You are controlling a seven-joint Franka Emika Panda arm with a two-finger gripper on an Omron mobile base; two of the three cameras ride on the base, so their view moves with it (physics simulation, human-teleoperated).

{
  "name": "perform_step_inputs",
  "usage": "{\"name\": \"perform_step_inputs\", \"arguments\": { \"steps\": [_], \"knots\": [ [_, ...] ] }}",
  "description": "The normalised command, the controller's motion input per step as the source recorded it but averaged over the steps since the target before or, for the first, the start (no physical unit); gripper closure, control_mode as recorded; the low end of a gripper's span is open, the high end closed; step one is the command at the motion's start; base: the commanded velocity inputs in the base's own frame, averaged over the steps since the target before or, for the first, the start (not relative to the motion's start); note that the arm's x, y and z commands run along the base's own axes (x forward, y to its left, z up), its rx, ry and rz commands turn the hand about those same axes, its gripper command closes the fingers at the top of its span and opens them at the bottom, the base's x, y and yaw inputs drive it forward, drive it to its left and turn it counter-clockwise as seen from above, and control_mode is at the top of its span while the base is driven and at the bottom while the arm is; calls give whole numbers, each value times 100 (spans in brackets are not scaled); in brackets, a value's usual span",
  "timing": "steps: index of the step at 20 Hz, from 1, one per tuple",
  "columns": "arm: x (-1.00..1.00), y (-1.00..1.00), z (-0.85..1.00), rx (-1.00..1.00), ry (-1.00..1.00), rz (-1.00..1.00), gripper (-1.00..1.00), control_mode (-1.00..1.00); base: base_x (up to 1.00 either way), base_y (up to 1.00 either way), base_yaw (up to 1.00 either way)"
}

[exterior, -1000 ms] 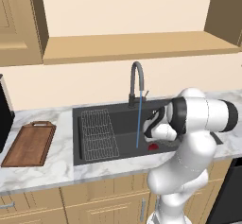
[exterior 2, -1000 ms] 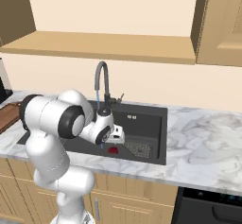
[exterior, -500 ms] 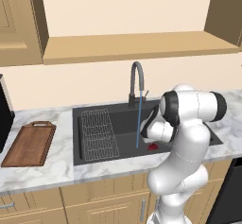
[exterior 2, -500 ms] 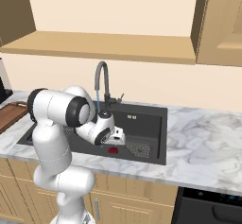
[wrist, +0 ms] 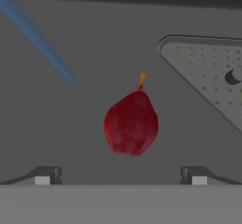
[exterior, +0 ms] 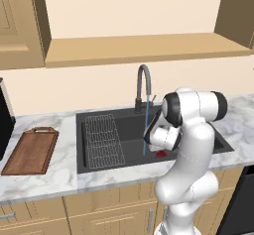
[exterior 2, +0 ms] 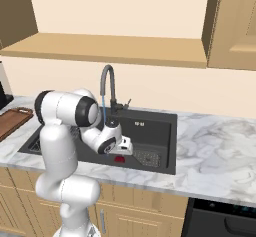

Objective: Pick the pear from the sink and place it on the cutting board to airdry. Then turn off the sink faucet.

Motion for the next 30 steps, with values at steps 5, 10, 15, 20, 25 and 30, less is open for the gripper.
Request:
{"name": "perform_step_inputs", "arguments": {
  "steps": [5, 10, 15, 20, 25, 30],
  "knots": [
    [13, 0, -21, 0, 0, 0, -100, -100, 0, 0, 0],
    [11, 0, -17, 0, 0, 0, -100, -100, 0, 0, 0],
    [11, -2, -17, 0, 0, 0, -100, -100, 0, 0, 0],
    [12, -5, -17, 0, 0, 0, -100, -100, 0, 0, 0],
    [19, -4, -17, 0, 0, 0, -100, -100, 0, 0, 0],
    [23, 0, -18, 0, 0, 0, -100, -100, 0, 0, 0]
  ]
}}
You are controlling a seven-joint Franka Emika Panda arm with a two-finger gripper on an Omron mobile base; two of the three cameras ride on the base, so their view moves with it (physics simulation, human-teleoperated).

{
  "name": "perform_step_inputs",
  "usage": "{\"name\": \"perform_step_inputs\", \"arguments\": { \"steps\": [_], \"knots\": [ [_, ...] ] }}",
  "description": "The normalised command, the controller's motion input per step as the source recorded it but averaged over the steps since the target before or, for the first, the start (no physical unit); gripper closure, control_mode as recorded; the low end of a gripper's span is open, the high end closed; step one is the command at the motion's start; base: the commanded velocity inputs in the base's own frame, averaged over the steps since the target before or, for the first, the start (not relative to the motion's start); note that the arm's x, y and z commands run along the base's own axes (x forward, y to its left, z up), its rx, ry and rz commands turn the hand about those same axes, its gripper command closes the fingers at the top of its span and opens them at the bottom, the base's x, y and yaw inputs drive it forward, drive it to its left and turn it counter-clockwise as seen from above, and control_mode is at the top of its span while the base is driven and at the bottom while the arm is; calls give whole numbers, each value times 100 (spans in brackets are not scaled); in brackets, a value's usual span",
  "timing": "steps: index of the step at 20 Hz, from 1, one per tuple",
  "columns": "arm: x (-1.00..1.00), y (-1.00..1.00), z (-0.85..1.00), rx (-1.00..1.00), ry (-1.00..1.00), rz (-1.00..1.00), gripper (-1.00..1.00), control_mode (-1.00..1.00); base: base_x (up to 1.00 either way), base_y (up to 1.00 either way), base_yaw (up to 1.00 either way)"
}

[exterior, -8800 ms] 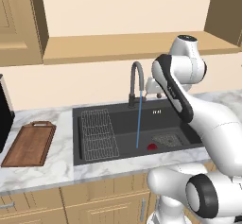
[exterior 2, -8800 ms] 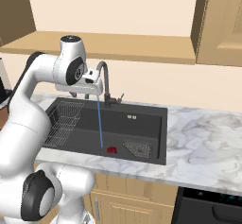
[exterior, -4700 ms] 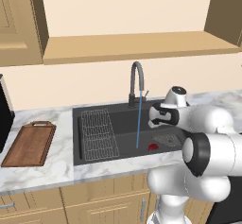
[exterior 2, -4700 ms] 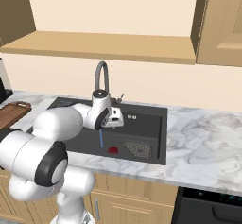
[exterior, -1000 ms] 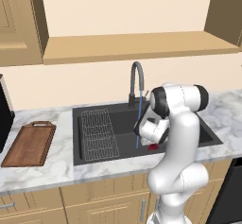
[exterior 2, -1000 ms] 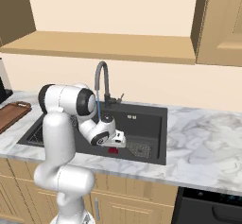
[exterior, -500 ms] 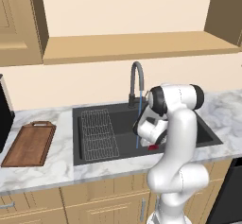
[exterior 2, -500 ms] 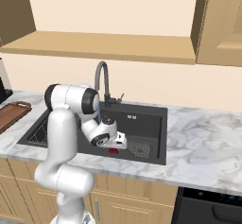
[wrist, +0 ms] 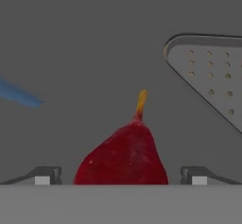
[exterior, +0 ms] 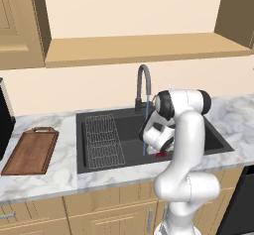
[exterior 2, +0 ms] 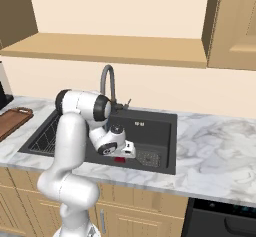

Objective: Pick the pear from the sink and place it on the cutting board to airdry. Then turn off the sink faucet.

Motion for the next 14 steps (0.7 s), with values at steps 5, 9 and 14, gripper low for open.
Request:
{"name": "perform_step_inputs", "arguments": {
  "steps": [5, 9, 14],
  "knots": [
    [15, 0, -19, 0, 2, 0, -100, -100, 0, 0, 0],
    [9, 0, -19, 0, 5, 0, 100, -100, 0, 0, 0],
    [4, 0, -8, 0, 2, -1, 100, -100, 0, 0, 0]
  ]
}}
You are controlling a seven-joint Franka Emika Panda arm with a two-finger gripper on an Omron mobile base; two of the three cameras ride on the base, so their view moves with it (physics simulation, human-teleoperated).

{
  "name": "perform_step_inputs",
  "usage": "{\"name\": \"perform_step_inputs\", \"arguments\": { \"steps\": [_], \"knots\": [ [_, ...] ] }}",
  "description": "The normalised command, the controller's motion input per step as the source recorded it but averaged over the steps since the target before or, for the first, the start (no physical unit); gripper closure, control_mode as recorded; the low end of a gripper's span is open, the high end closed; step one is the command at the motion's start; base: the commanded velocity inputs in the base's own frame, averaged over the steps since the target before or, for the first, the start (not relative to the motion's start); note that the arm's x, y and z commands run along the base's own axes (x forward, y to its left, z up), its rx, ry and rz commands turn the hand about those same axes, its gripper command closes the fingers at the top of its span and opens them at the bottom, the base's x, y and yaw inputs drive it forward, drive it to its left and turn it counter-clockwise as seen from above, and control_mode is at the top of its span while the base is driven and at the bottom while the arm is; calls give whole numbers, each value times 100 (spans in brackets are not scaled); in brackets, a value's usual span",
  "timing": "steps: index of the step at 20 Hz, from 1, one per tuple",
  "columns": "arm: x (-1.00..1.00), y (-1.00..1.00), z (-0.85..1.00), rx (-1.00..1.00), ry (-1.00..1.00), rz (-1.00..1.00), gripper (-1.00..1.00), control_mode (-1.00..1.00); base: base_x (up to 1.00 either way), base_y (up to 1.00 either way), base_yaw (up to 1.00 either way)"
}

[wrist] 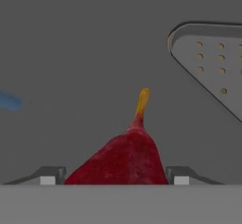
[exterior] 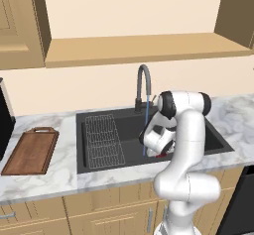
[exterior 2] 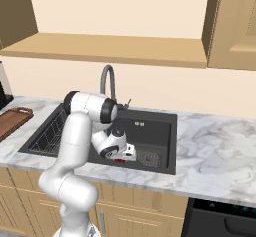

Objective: Pick the pear from the sink and place it on the cutting board to airdry. Then turn off the sink faucet.

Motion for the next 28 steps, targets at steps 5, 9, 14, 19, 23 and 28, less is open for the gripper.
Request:
{"name": "perform_step_inputs", "arguments": {
  "steps": [5, 9, 14, 19, 23, 28],
  "knots": [
    [5, 0, 15, 0, 0, 0, 100, -100, 0, 0, 0],
    [2, 0, 43, 0, 0, 0, 100, -100, 0, 0, 0],
    [6, 0, 51, 0, -1, 0, 100, -100, 0, 0, 0],
    [5, 0, 55, 0, -2, 0, 100, -100, 0, 0, 0],
    [1, 0, 56, 0, -3, 0, 100, -100, 0, 0, 0],
    [0, -5, 53, 0, 0, 0, 100, -100, 0, 0, 0]
  ]
}}
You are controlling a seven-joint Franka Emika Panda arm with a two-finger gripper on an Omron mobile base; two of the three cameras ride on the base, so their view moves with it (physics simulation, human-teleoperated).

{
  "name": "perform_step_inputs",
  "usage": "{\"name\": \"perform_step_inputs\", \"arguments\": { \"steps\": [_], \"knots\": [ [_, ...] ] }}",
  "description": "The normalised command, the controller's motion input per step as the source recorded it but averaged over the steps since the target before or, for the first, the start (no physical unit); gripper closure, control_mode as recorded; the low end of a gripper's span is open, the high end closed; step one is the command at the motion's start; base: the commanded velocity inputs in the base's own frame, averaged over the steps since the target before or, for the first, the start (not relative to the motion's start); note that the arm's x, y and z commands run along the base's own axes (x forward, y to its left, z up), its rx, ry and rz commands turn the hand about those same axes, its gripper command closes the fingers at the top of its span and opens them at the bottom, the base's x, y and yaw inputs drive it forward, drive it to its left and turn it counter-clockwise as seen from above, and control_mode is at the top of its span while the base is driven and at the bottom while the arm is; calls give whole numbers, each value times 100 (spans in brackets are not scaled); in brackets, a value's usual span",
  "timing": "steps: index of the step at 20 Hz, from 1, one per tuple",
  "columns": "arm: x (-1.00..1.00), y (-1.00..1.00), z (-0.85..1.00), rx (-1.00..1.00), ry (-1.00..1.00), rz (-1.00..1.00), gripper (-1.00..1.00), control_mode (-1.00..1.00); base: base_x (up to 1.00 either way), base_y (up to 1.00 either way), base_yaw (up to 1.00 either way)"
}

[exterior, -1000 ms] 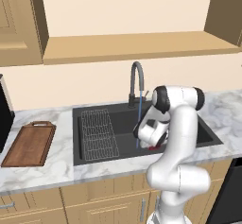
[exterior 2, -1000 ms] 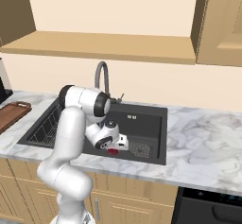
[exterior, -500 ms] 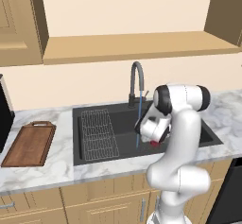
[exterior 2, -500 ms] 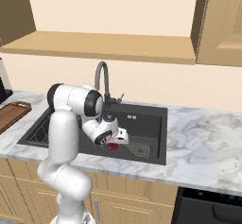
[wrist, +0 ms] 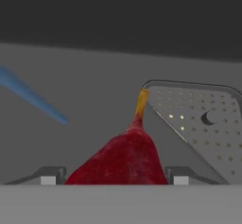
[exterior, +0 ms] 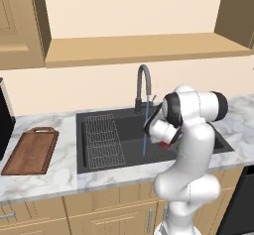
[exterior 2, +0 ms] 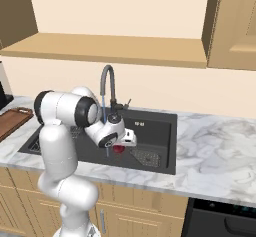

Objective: Pick the pear from the sink and place it on the cutting board to airdry. Then turn off the sink faucet.

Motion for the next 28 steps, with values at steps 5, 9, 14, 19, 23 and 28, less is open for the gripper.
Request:
{"name": "perform_step_inputs", "arguments": {
  "steps": [5, 9, 14, 19, 23, 28],
  "knots": [
    [0, -1, 60, 0, 0, 0, 100, -100, 0, 0, 0],
    [0, 0, 67, 0, 0, 0, 100, -100, 0, 0, 0],
    [0, 0, 67, 0, 1, 0, 100, -100, 0, 0, 0],
    [-9, -2, 65, 0, 0, 0, 100, -100, 0, 0, 0],
    [-24, -6, 66, 0, 0, 0, 100, -100, 0, 0, 0],
    [-33, -8, 68, 0, 0, 0, 100, -100, 0, 0, 0]
  ]
}}
